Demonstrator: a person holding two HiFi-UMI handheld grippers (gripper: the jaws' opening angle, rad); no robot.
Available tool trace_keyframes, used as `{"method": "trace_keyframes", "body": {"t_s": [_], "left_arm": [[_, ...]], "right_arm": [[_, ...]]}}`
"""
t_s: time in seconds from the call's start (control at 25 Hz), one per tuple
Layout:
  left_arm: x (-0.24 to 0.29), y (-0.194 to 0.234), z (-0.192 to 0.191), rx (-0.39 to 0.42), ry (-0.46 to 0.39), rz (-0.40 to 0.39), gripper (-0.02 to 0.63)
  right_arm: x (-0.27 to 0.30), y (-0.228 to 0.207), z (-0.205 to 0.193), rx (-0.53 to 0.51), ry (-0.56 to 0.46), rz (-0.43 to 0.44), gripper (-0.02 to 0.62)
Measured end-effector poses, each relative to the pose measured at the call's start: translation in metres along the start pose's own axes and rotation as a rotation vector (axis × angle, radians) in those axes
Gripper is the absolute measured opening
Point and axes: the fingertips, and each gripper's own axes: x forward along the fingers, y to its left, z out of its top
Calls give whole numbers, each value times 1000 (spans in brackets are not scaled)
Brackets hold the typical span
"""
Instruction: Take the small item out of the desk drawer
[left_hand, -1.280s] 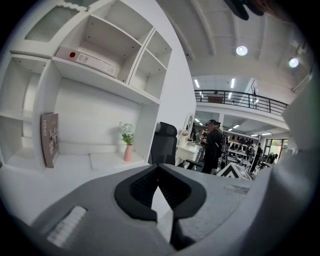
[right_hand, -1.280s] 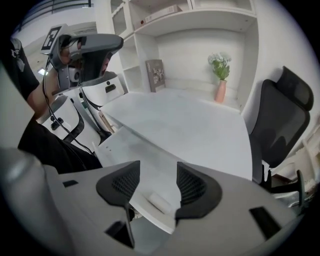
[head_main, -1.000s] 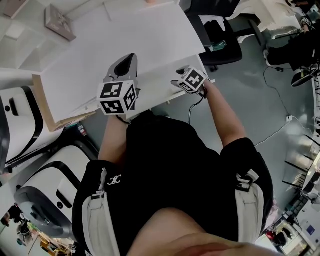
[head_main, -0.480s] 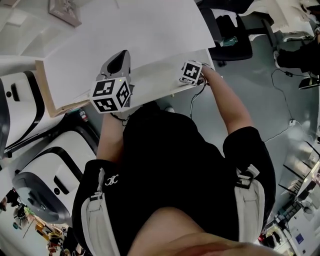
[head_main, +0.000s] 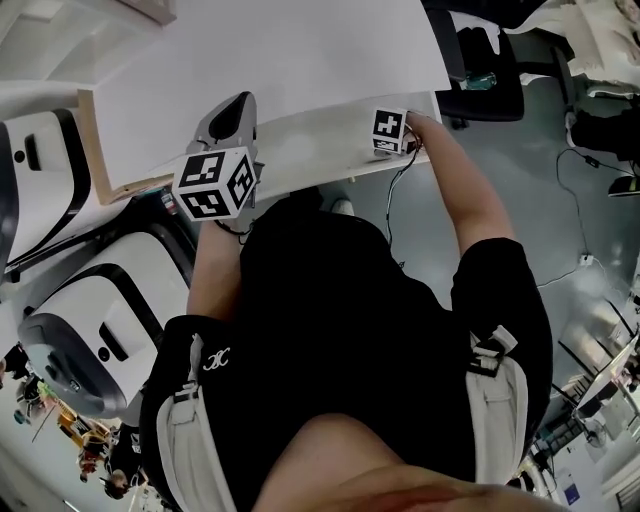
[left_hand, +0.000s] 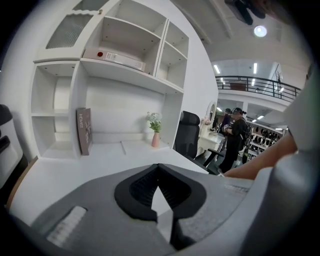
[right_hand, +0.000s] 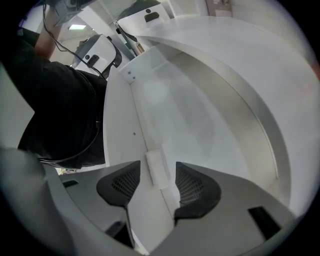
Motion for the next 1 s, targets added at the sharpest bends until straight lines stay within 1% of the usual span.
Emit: {"method": "trace_keyframes", "body": {"t_s": [0.08,0.16,0.44,0.56,0.72,0.88,0.96,1.0], "left_arm": [[-1,5,-5,-7,10,17,14],[-2,10,-9,-13,18,29,15],[-5,21,-18,-31,34,60,14],[-8,27,-23,-38,43,66,14],[-8,28,-26,-41,47,66,14],[-7,30,-27,-38,50,59,15],[-6,30,-27,-35,49,54,15],[-5,30,-26,-33,47,50,14]], "right_arm": [[6,1,5,-12,-5,34,219],[14,-1,7,-20,1,50,219],[40,3,-1,-46,94,105,219],[48,4,2,-62,112,105,218],[57,0,0,-94,140,63,215],[67,0,0,-63,129,54,185],[72,1,-3,-51,130,62,126],[72,1,-4,-43,127,65,126]]}}
